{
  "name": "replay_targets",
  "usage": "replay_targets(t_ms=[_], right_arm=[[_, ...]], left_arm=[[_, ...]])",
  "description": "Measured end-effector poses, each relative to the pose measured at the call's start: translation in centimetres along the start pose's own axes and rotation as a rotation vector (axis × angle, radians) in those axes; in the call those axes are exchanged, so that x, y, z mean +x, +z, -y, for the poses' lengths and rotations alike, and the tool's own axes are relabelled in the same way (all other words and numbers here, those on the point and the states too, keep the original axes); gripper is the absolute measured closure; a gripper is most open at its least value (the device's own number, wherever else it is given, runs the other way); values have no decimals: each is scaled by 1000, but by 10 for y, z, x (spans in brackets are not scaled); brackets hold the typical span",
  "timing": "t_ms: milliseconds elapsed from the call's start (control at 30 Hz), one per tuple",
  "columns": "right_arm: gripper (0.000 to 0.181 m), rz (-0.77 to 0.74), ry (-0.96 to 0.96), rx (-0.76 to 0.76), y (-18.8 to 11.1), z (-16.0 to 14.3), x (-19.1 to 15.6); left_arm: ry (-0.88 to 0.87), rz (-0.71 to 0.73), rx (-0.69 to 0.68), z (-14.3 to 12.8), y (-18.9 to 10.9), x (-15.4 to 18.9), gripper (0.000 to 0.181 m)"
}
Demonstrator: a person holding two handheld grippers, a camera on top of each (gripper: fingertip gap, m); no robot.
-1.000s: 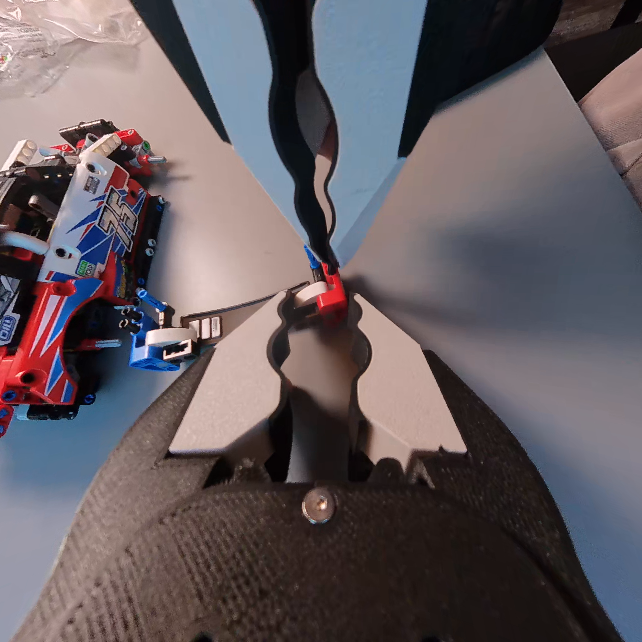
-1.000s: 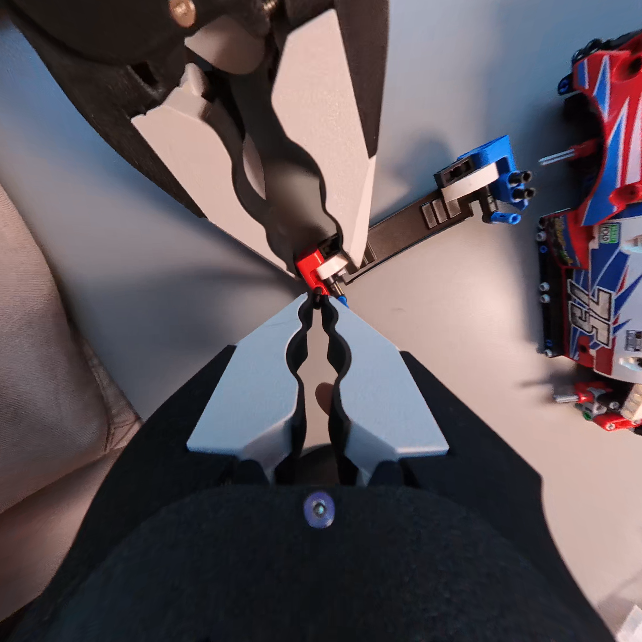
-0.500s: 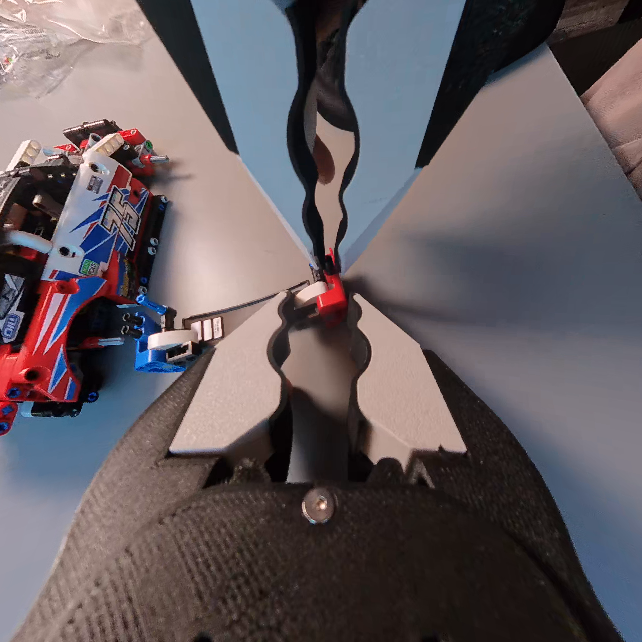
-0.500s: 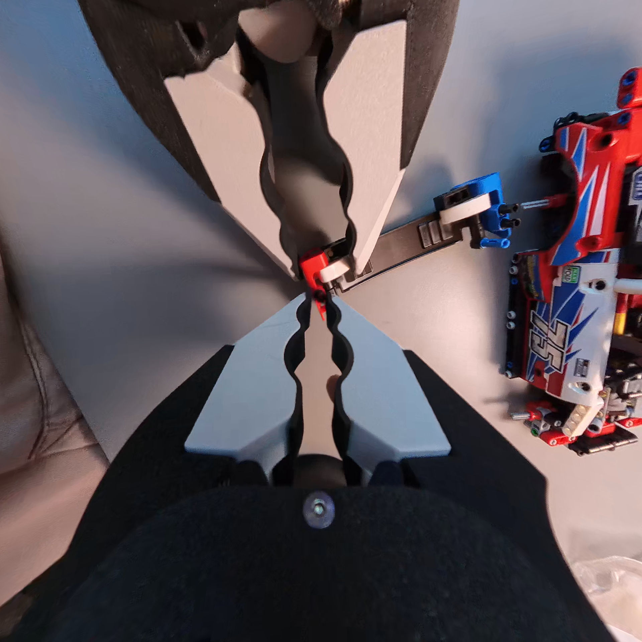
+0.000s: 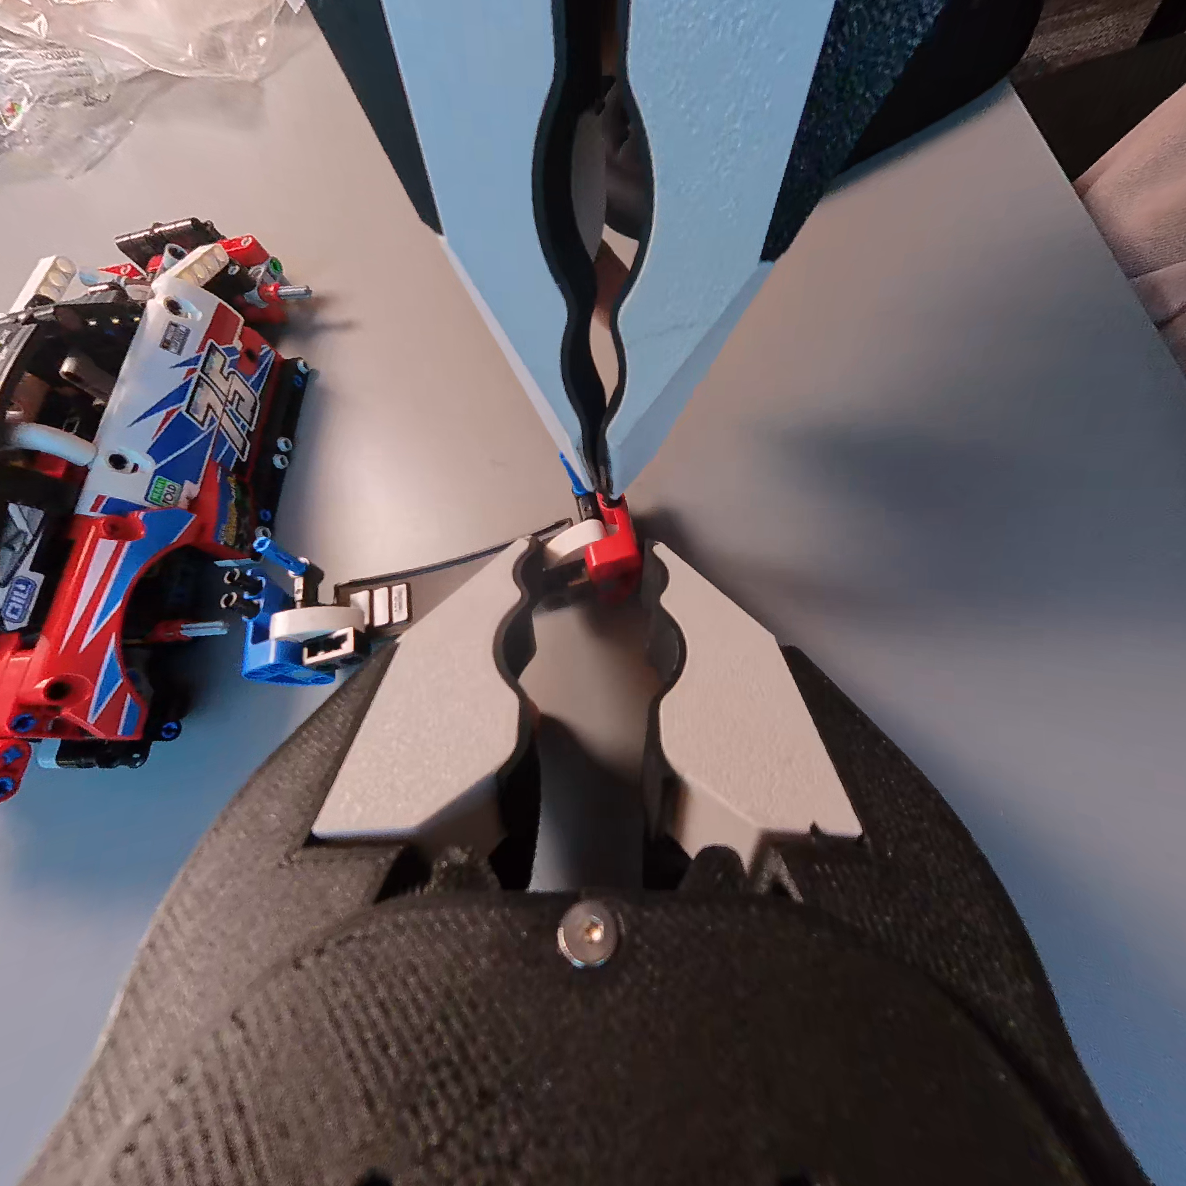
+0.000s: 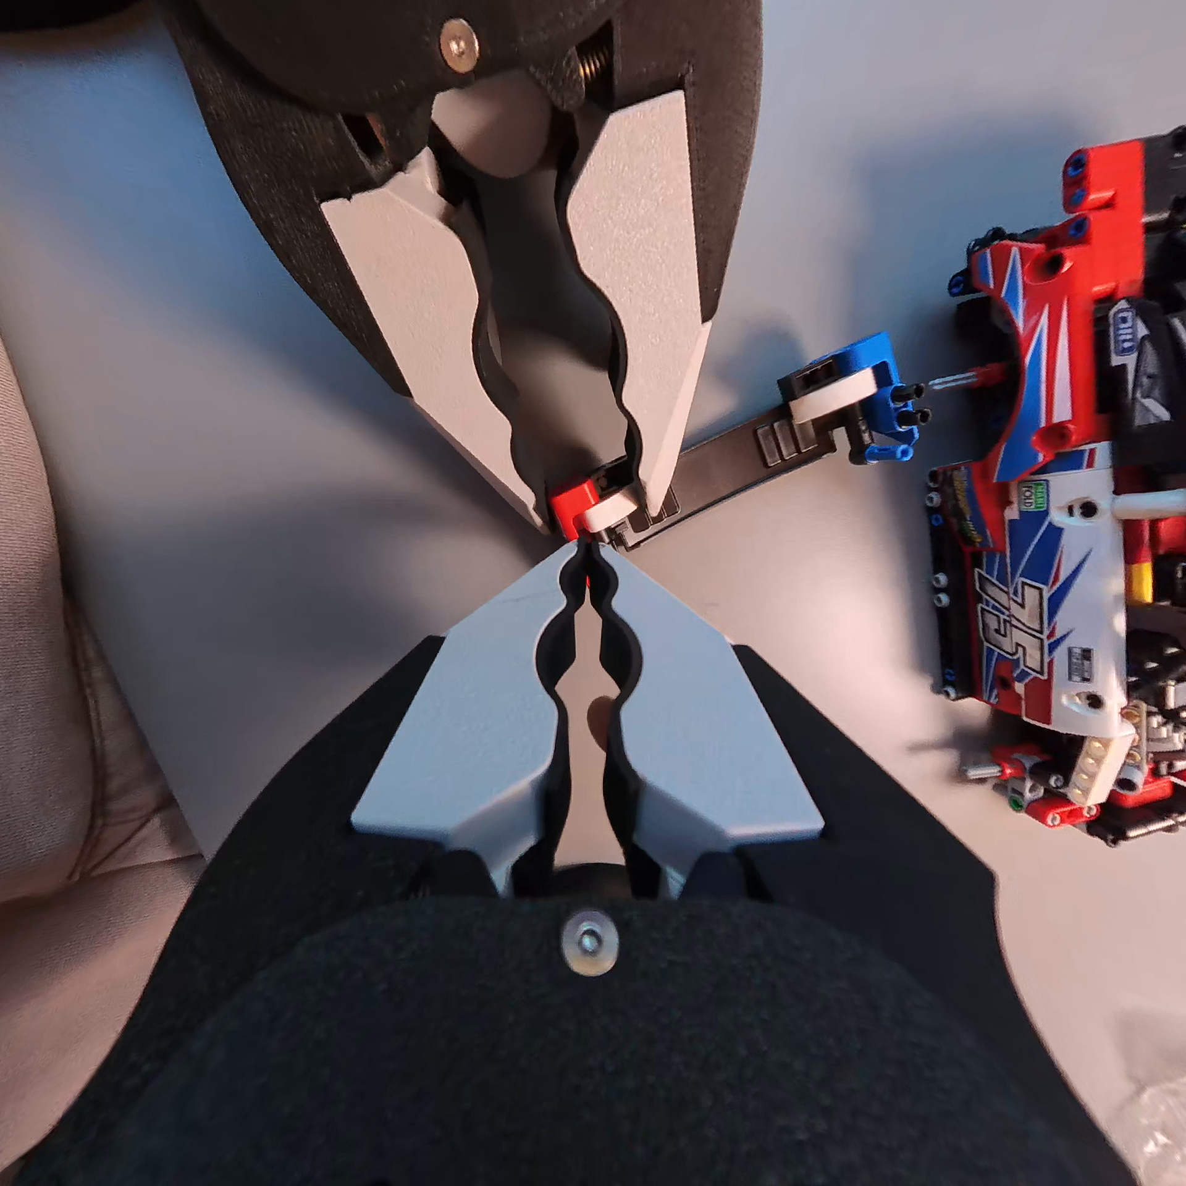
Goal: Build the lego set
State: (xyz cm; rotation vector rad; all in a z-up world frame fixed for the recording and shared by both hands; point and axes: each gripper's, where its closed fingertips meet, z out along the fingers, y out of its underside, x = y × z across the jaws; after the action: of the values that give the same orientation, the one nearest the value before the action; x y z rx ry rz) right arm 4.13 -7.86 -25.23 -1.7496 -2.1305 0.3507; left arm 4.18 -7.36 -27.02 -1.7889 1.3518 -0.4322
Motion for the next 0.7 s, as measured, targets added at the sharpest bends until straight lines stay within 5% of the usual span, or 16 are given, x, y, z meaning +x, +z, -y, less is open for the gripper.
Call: replay_targets(t_ms=[233, 367, 533, 700], right_arm=[[181, -19, 34, 69, -1, 1, -1], [174, -48, 61, 286, -9, 15, -1], [169, -84, 195, 542, -35, 14, 6], [172, -100, 251, 587, -41, -12, 0]], left_arm=[[8, -10, 3, 0, -1, 0, 152], [11, -17, 26, 2, -6, 0, 151], [-23, -69, 95, 16, -39, -6, 139], [-103, -197, 59, -12, -77, 1, 150]])
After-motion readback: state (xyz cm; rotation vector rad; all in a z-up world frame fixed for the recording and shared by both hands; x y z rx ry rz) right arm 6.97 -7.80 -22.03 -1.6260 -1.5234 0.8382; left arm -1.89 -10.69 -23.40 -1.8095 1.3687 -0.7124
